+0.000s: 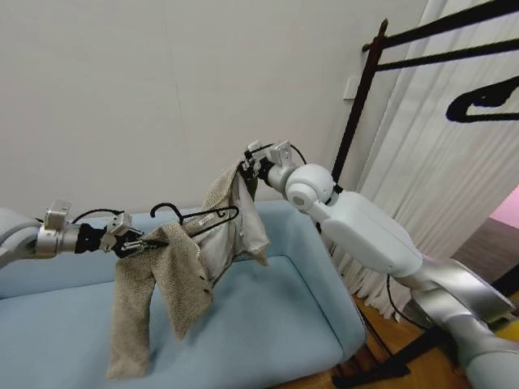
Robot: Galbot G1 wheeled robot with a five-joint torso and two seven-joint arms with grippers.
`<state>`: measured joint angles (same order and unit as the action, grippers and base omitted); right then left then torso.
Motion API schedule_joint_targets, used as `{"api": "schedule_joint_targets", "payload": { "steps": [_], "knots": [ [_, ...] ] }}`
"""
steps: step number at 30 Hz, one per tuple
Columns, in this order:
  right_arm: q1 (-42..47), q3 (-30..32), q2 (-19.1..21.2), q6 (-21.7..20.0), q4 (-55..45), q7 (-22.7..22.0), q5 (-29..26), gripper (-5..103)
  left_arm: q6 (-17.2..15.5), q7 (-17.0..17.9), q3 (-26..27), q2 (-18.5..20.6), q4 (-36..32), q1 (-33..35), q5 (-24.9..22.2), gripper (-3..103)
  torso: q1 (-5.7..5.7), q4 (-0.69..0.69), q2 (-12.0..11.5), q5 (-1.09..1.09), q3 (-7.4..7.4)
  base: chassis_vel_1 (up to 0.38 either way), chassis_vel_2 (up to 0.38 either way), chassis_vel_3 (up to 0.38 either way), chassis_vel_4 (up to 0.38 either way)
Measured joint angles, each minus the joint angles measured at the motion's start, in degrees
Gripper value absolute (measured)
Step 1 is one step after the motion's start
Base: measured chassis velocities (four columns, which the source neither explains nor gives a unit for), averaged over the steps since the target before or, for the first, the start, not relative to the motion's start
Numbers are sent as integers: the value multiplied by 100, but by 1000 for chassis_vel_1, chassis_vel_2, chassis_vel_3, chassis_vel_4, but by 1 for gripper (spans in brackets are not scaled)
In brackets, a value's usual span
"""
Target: Pick up the clothes from the sofa and hang them on the clothes hanger.
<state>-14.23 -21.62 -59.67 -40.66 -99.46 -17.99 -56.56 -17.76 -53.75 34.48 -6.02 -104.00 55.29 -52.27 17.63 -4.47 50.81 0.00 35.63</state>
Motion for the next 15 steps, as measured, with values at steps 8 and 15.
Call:
{"api": "schedule_joint_targets", "payload": {
  "steps": [8,15],
  "knots": [
    [-257,-232,-2,-135,-71,-54,-141,2,-555,1610,-110,-213,-288,-57,-138,4,0,0,0,0,0,0,0,0,0],
    [-267,-481,27,-136,-369,-301,-380,2,-863,2472,-204,-364,-431,-103,-238,4,0,0,0,0,0,0,0,0,0]
  ]
}}
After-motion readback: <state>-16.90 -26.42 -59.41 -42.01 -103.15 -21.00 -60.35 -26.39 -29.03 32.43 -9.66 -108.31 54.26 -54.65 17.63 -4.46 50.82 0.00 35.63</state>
